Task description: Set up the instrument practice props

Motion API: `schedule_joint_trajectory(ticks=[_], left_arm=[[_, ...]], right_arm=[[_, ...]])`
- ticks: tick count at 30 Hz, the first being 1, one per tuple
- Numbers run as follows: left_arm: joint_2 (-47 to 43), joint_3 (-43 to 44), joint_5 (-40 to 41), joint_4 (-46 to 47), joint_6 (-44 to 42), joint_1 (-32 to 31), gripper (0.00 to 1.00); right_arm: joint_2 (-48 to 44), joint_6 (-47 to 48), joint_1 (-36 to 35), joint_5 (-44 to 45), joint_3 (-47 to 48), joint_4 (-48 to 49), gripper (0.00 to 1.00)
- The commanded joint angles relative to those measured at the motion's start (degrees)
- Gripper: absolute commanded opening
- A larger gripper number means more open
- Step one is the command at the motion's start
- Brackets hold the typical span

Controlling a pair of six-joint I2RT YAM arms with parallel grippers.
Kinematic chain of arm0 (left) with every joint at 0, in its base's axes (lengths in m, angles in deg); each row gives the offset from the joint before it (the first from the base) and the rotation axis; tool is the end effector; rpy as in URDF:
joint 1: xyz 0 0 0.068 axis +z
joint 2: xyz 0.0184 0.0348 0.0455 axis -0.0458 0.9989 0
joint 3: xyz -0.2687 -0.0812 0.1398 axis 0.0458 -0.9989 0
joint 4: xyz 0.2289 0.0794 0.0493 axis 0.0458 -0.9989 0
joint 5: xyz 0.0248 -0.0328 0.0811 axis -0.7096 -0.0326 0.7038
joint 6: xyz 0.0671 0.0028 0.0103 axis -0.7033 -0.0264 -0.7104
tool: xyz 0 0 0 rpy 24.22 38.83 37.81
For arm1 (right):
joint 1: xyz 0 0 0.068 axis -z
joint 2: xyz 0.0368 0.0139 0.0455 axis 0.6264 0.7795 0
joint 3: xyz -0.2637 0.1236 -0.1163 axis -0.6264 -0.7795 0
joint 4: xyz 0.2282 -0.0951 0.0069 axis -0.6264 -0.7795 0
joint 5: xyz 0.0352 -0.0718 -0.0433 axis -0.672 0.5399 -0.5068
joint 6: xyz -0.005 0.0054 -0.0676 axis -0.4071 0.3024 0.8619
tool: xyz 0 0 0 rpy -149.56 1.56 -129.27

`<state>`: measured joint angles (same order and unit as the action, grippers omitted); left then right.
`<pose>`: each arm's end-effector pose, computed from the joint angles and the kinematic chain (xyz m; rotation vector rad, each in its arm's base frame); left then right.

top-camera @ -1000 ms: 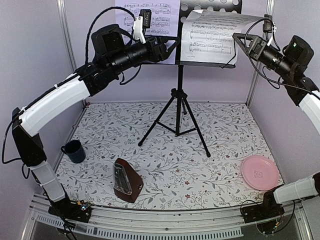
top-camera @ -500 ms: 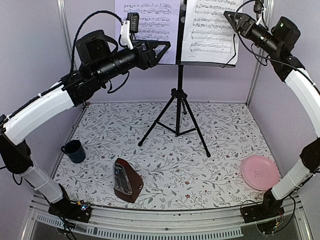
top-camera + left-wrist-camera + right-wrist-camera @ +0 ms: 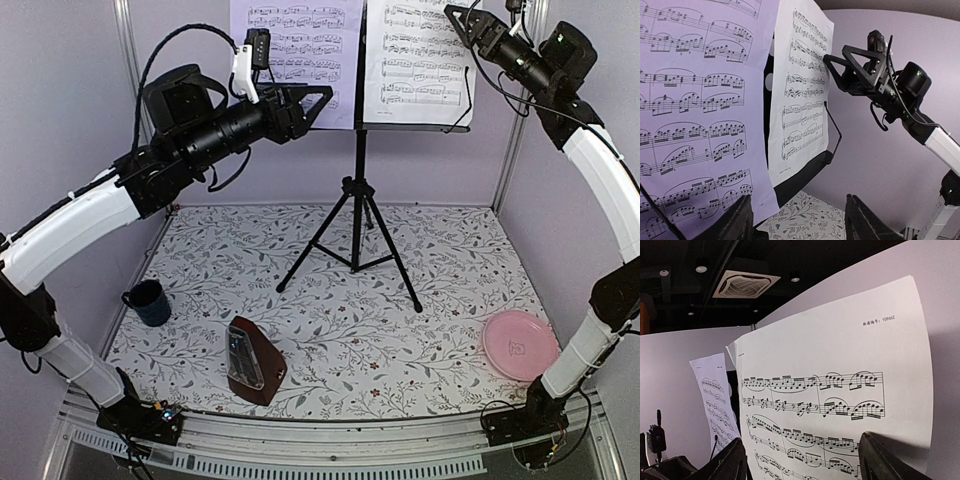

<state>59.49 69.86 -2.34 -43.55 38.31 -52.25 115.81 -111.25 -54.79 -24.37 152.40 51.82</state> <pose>0.2233 -0.2664 0.5362 0.5014 1.3307 -0.9243 0.3137 0.1144 0.6254 -0.3524 1.1033 0.8340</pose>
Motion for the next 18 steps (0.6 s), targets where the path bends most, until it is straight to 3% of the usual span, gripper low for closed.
schedule_joint_trajectory(ticks=[1,18], left_arm=[[-1.82,-0.79,1.0,0.5,-1.48,-0.71,0.64],[-2.91,-2.03,1.32,0.56,-1.64,-0.68,0.64]], right_arm=[[-0.77,-0.28,-0.29,-2.81,0.59,0.06,0.78],[-9.43,1.1,-1.68,-7.49,-10.45,0.74,0.77]])
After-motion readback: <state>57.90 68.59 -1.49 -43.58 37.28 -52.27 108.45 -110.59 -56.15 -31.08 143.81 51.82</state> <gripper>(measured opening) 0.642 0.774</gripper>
